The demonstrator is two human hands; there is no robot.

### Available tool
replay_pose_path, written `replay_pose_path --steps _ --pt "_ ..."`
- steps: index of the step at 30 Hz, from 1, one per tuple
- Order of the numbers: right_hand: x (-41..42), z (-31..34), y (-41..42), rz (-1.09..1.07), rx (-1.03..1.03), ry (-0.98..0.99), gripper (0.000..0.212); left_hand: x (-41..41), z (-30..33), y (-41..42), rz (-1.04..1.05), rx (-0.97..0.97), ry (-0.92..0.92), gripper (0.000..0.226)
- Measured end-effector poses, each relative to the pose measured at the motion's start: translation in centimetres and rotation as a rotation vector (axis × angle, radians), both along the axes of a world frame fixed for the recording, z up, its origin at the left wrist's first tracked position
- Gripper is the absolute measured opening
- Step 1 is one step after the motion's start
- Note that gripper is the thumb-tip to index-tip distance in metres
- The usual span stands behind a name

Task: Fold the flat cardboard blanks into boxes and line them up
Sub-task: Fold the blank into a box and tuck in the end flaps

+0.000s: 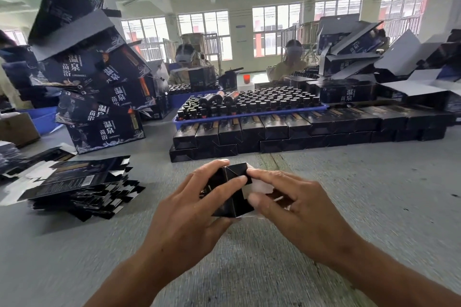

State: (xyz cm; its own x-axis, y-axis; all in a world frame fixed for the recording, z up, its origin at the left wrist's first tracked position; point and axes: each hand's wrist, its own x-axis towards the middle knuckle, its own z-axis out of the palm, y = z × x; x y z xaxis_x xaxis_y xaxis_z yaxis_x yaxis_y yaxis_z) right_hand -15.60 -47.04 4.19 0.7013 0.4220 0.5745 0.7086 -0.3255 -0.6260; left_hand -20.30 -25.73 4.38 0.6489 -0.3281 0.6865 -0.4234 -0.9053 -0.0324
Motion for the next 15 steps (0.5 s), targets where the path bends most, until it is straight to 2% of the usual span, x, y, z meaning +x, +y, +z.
replay_pose_path --steps 3,4,6,11,15 --pt "-0.07 0.13 -0.21 0.041 -0.118 0.031 0.085 0.15 -0.06 0.36 0.015 -0.048 0.017 0.07" --pt "-0.14 0.15 -0.21 0.051 -0.164 0.028 0.09 0.15 -0.09 0.45 0.017 -0.054 0.023 0.071" --pt "-0.14 0.21 -0.18 0.051 -0.182 0.01 0.079 0.15 -0.15 0.55 0.006 -0.052 0.026 0.067" --pt "-0.18 0.26 -0.12 -0.012 -0.027 -0.022 0.05 0.13 -0.32 0.29 -0.01 -0.054 0.044 0.066" --pt "-0.36 0.05 0.01 -0.049 0.049 -0.046 0.046 0.02 -0.33 0.01 -0.024 -0.026 0.016 0.063"
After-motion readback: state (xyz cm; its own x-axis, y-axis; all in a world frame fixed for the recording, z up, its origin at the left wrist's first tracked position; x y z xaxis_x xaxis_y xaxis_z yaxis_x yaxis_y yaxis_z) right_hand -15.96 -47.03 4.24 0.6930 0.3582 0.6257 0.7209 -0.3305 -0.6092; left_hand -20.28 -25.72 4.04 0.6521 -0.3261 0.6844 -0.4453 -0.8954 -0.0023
